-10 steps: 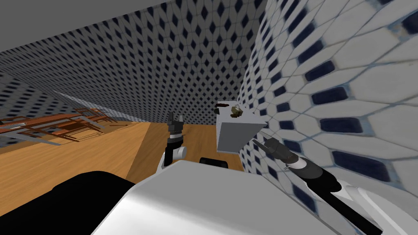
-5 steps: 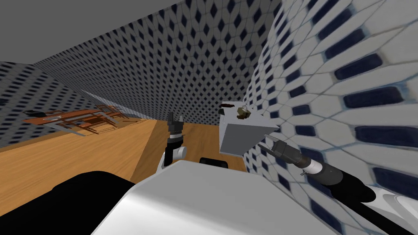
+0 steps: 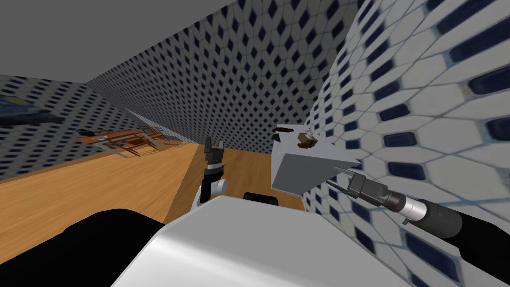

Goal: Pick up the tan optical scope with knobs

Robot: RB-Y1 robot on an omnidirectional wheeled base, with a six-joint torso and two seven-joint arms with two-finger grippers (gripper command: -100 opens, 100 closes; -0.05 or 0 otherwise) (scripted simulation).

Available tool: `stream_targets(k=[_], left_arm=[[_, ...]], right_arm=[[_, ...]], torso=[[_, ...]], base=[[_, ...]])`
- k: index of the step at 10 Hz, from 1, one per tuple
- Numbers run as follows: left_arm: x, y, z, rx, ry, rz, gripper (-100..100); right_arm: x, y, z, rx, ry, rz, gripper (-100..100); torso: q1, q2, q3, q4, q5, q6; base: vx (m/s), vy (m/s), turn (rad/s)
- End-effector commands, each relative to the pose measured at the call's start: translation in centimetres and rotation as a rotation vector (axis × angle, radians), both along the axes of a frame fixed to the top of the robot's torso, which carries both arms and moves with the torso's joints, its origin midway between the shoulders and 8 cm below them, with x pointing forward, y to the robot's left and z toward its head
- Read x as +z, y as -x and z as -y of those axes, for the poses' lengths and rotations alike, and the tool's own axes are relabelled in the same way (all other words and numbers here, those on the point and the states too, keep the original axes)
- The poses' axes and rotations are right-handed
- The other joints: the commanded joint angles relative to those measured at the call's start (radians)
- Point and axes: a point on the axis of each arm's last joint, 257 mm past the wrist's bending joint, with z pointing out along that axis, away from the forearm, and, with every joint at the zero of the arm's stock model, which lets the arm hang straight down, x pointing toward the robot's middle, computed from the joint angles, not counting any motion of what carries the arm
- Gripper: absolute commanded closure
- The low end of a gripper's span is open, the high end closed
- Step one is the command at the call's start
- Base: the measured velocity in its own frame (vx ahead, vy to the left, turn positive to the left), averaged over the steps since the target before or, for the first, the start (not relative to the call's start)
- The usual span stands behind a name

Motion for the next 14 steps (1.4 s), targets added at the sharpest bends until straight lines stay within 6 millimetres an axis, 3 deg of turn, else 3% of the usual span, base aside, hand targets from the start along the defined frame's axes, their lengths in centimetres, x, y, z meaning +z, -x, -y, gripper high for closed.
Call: stream_targets(k=[1, 2, 5, 6, 7, 8, 9, 10, 11, 13, 14], left_arm=[[0.0, 0.0, 0.0, 0.000, 0.000, 0.000, 0], [0.0, 0.0, 0.0, 0.000, 0.000, 0.000, 0], [0.0, 0.0, 0.0, 0.000, 0.000, 0.000, 0], [0.0, 0.0, 0.0, 0.000, 0.000, 0.000, 0], [0.0, 0.0, 0.0, 0.000, 0.000, 0.000, 0], [0.0, 0.0, 0.0, 0.000, 0.000, 0.000, 0], [0.0, 0.0, 0.0, 0.000, 0.000, 0.000, 0], [0.0, 0.0, 0.0, 0.000, 0.000, 0.000, 0], [0.0, 0.0, 0.0, 0.000, 0.000, 0.000, 0], [0.0, 0.0, 0.0, 0.000, 0.000, 0.000, 0], [0.0, 0.0, 0.0, 0.000, 0.000, 0.000, 0]], right_arm=[[-0.6, 0.4, 1.4, -0.009, 0.070, -0.025, -100], [-0.4, 0.9, 3.4, -0.014, 0.146, -0.057, -100], [-0.5, 1.5, 6.3, -0.038, 0.264, -0.102, -100], [0.2, 2.0, 8.3, -0.048, 0.336, -0.130, -100], [-0.1, 2.0, 8.7, -0.054, 0.355, -0.140, -100], [0.7, 2.6, 10.7, -0.066, 0.423, -0.170, -100], [0.5, 2.6, 11.0, -0.069, 0.440, -0.178, -100], [1.1, 3.2, 13.0, -0.086, 0.505, -0.211, -100], [1.2, 3.2, 13.1, -0.084, 0.518, -0.216, -100], [2.4, 4.4, 16.5, -0.109, 0.630, -0.285, -100], [2.8, 4.3, 16.9, -0.111, 0.654, -0.288, -100]], torso=[[0.000, 0.000, 0.000, 0.000, 0.000, 0.000], [-0.001, 0.000, 0.000, 0.000, 0.000, 0.001], [0.000, -0.001, 0.000, 0.000, 0.000, 0.000], [-0.001, 0.000, 0.000, 0.000, 0.000, 0.001], [0.000, -0.001, 0.000, 0.000, 0.000, 0.000], [0.000, 0.000, 0.000, 0.000, 0.000, 0.001], [0.001, 0.000, 0.000, 0.000, 0.000, 0.000], [-0.001, 0.000, 0.000, 0.000, 0.000, 0.001], [0.000, -0.001, 0.000, 0.000, 0.000, 0.000], [-0.001, -0.001, -0.001, 0.000, 0.000, 0.000], [0.000, -0.005, -0.003, -0.001, 0.000, 0.000]], base=[[0.042, 0.051, 0.099], [0.035, 0.060, 0.166], [0.043, 0.055, 0.128], [0.047, 0.063, 0.159], [0.041, 0.054, 0.104], [0.047, 0.069, 0.194], [0.038, 0.048, 0.096], [0.055, 0.053, 0.164], [0.053, 0.039, 0.107], [0.104, 0.054, 0.232], [0.110, 0.053, 0.094]])
